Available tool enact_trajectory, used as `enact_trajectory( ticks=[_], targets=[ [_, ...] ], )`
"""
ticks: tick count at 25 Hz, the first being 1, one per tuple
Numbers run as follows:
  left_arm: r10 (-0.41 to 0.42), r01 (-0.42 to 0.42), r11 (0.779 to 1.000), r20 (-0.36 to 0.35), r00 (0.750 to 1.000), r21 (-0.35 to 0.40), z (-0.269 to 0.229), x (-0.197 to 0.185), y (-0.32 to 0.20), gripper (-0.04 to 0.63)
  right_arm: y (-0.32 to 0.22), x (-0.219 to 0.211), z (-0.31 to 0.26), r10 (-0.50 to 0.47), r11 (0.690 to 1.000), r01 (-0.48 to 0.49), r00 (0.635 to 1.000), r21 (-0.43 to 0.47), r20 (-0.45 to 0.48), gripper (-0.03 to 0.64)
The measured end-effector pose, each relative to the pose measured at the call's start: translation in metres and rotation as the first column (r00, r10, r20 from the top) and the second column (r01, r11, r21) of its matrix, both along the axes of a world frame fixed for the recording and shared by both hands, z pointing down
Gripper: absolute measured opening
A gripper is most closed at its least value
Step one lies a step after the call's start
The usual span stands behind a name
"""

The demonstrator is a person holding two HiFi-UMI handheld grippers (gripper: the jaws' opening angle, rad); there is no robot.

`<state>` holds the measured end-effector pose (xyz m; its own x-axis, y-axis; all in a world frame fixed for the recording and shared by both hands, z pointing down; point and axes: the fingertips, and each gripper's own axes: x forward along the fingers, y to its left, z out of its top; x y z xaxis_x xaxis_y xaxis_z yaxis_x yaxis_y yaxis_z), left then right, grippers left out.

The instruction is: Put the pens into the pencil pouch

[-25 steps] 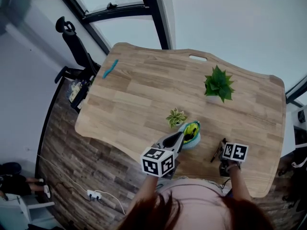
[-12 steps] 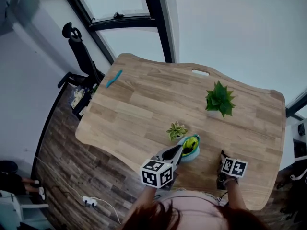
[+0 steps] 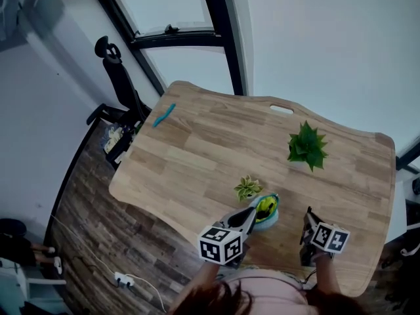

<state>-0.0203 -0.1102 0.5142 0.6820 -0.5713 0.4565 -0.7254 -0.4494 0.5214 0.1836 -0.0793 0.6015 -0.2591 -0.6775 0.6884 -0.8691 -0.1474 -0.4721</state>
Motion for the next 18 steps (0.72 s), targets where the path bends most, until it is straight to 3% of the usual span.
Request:
enact_trajectory(
  ticks=[10,18],
  targets=[
    [-0.011,0.011,1.000,-0.007,1.000,0.004,-0.001,0.000,-0.001,0.014,-0.025,-0.018,-0.052,-0.037,0.983,0.021,0.996,0.184,0.084,0.040],
    [-0.005,0.005,1.000,-0.001,1.000,0.012,-0.001,0.000,-0.001,0.014,-0.047,-0.036,-0.108,-0.095,0.931,0.040,0.986,0.364,0.134,0.040]
  ],
)
